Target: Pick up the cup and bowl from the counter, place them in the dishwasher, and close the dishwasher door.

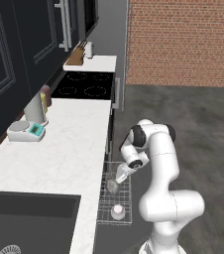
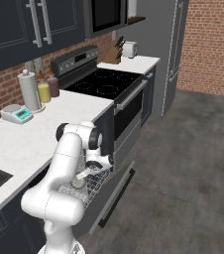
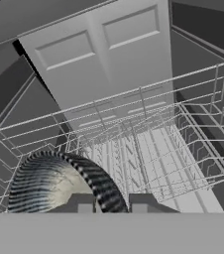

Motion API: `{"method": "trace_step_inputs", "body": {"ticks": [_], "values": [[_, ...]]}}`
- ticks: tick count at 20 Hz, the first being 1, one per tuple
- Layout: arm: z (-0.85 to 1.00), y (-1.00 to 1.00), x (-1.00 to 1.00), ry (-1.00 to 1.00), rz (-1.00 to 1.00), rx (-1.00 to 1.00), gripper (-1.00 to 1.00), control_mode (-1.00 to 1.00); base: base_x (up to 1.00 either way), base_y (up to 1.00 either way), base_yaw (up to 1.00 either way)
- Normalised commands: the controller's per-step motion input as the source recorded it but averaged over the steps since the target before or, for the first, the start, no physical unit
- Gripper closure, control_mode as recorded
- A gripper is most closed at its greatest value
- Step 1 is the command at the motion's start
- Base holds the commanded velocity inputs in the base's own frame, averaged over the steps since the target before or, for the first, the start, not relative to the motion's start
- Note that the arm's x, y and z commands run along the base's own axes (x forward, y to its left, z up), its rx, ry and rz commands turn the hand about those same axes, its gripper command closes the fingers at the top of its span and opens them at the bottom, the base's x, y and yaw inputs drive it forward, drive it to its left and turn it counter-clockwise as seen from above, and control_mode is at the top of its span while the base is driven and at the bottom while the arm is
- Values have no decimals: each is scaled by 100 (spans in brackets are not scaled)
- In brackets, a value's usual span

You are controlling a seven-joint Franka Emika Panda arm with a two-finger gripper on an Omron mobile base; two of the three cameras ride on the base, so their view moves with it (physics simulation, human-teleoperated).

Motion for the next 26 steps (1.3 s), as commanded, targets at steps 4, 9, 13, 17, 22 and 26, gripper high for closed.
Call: {"method": "trace_step_inputs", "body": {"ticks": [4, 9, 13, 17, 22, 26], "values": [[0, 0, 0, 0, 0, 0, -100, -100, 0, 0, 0], [2, 1, 0, 5, 0, 0, -100, -100, 0, 0, 0], [34, -7, 0, 22, 0, 0, -100, -100, 0, 0, 0], [73, -31, -2, 21, 0, 0, -100, -100, 0, 0, 0], [50, -72, -27, 4, 0, 2, -100, -100, 0, 0, 0], [-1, -81, -31, -2, 4, 11, -100, -100, 0, 0, 0]]}}
